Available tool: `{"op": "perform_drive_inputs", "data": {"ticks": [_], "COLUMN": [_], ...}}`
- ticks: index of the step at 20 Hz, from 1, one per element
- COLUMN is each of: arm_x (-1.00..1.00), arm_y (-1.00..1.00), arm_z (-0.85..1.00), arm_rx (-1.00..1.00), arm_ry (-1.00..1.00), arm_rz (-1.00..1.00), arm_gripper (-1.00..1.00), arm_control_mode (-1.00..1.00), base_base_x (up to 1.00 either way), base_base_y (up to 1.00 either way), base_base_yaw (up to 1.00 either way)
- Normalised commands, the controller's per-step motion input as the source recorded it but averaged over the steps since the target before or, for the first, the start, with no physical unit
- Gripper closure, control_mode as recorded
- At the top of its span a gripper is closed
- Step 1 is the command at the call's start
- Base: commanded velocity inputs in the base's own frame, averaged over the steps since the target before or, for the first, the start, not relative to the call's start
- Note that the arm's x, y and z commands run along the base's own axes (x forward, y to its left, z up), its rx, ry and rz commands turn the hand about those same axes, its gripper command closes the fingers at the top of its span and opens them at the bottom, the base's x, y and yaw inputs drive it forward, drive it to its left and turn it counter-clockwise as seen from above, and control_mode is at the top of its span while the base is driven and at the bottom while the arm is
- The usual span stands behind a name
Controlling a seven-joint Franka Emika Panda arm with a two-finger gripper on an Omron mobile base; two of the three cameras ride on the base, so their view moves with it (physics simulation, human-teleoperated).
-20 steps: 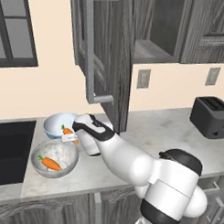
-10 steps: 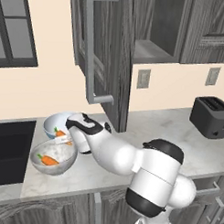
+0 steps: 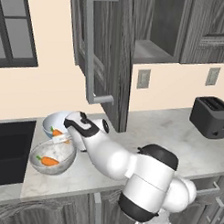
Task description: Pick the carrots from the cabinet and place them in one bowl. Pick the potato from the sink and place it in the other bowl.
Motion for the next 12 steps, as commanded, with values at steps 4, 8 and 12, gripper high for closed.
{"op": "perform_drive_inputs", "data": {"ticks": [4, 8, 12], "arm_x": [-0.57, -0.25, -0.15], "arm_y": [0.01, 0.00, 0.00], "arm_z": [0.00, 0.05, 0.01], "arm_rx": [-0.02, -0.02, 0.00], "arm_ry": [-0.03, -0.02, 0.00], "arm_rz": [0.05, 0.01, 0.01], "arm_gripper": [1.00, 1.00, 1.00], "arm_control_mode": [-1.00, -1.00, -1.00], "base_base_x": [0.00, 0.00, 0.00], "base_base_y": [0.00, 0.00, 0.00], "base_base_yaw": [0.00, 0.00, 0.00]}}
